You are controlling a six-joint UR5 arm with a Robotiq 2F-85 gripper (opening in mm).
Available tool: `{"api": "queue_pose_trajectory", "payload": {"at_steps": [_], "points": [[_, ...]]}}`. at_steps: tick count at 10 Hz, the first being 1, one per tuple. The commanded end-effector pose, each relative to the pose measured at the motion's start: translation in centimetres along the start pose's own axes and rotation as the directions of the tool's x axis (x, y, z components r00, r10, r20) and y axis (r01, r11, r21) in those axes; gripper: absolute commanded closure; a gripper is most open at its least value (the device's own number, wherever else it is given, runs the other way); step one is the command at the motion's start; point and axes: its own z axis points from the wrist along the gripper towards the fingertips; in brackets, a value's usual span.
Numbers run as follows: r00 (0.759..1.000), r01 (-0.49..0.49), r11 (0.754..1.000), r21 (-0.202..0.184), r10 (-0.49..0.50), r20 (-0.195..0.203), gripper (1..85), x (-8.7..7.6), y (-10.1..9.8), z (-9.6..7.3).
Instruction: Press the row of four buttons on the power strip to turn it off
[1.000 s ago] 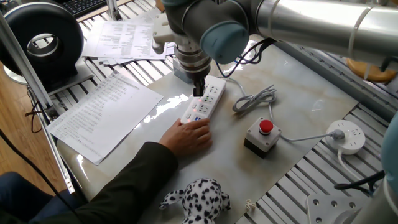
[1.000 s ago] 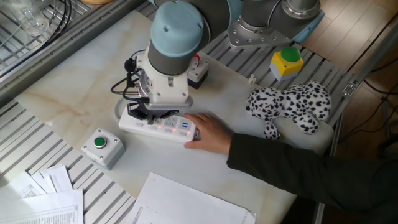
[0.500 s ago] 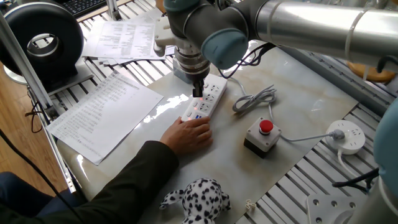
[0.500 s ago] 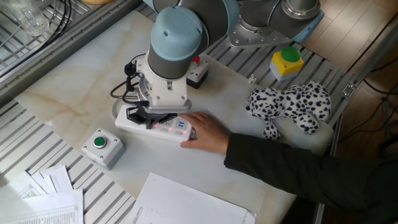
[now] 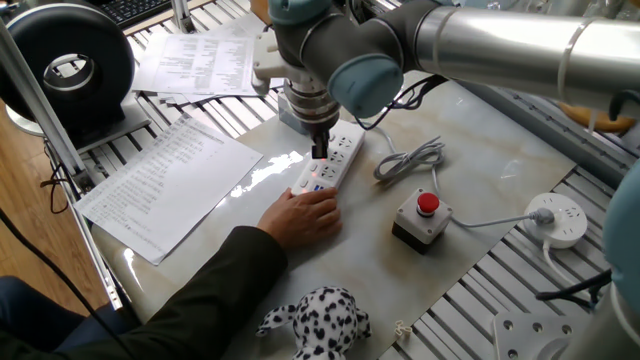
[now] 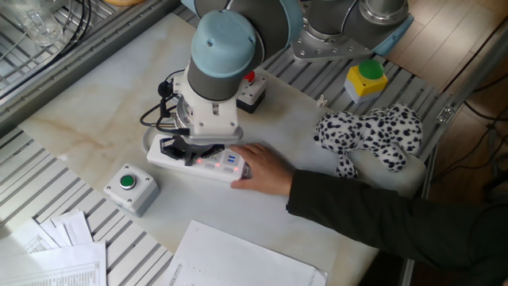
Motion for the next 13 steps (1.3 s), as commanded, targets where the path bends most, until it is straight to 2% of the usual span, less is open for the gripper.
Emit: {"api": "queue_pose_trajectory", "payload": {"at_steps": [1,4,10,11,13], "points": [[1.000,-0.006,1.000,-0.002,0.006,0.012,84.7,0.1,0.3,0.3],[0.998,-0.059,0.998,0.010,0.059,-0.008,84.7,-0.1,2.6,-0.7],[0.999,-0.028,1.000,0.008,0.027,0.022,84.7,0.2,1.5,0.4],[1.000,-0.028,0.999,0.025,0.028,0.007,84.7,0.3,1.5,-0.1],[0.995,-0.079,0.996,0.037,0.081,-0.059,84.7,0.3,3.5,-3.2]]}}
